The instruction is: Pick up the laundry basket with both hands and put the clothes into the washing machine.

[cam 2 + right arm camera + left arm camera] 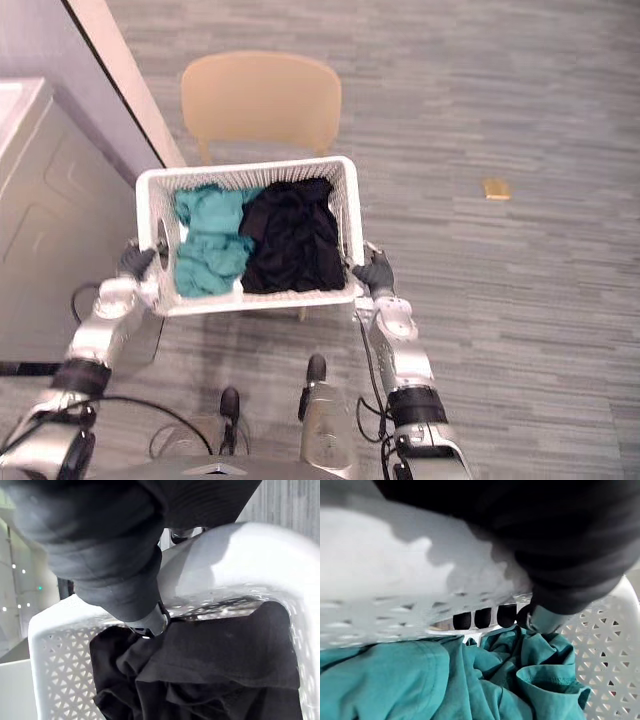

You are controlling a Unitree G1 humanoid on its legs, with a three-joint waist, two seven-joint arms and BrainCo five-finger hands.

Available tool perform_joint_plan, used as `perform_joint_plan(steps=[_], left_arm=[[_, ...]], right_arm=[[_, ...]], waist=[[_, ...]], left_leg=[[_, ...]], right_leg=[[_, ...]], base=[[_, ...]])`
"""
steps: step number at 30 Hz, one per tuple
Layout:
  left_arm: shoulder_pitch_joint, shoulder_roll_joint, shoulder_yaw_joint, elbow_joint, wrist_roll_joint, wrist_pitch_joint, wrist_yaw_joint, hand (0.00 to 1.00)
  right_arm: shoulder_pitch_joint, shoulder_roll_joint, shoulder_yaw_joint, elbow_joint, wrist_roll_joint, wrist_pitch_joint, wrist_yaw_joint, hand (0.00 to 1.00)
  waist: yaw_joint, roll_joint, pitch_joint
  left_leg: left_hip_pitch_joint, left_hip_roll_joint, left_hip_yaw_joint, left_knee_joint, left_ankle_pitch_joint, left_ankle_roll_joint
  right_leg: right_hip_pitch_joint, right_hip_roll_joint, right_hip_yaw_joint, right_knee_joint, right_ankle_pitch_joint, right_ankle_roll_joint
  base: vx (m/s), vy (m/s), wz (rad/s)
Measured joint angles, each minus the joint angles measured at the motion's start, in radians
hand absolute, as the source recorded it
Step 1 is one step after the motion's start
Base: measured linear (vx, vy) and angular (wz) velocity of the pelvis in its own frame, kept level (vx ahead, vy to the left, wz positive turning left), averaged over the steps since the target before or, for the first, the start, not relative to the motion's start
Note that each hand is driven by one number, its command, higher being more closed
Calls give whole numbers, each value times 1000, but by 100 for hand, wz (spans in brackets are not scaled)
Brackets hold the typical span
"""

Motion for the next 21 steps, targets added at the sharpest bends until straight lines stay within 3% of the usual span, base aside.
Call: perform_joint_plan(steps=[7,11,15,21], left_arm=[[-264,111,-49,82,8,0,5,100],[-402,130,-88,132,19,0,22,100],[-455,137,-111,164,26,0,23,100],[-538,138,-117,251,27,-1,41,100]], right_arm=[[-116,-3,61,-1,50,-2,-87,100],[-170,-26,65,-2,78,-9,-127,100],[-202,-46,68,7,77,-8,-137,100],[-318,-65,76,84,66,9,-158,100]], waist=[[28,-6,86],[30,-4,117],[30,-4,124],[29,-5,182]], left_leg=[[-161,44,136,137,-35,2],[-215,51,141,181,-43,4],[-253,55,141,191,-44,2],[-329,72,161,232,-45,1]], right_leg=[[-120,-1,29,21,39,-3],[-152,-1,28,21,49,-2],[-189,0,26,25,50,-3],[-255,7,27,36,58,-12]], base=[[-120,6,-5],[-42,10,-1],[-4,-2,1],[0,0,0]])
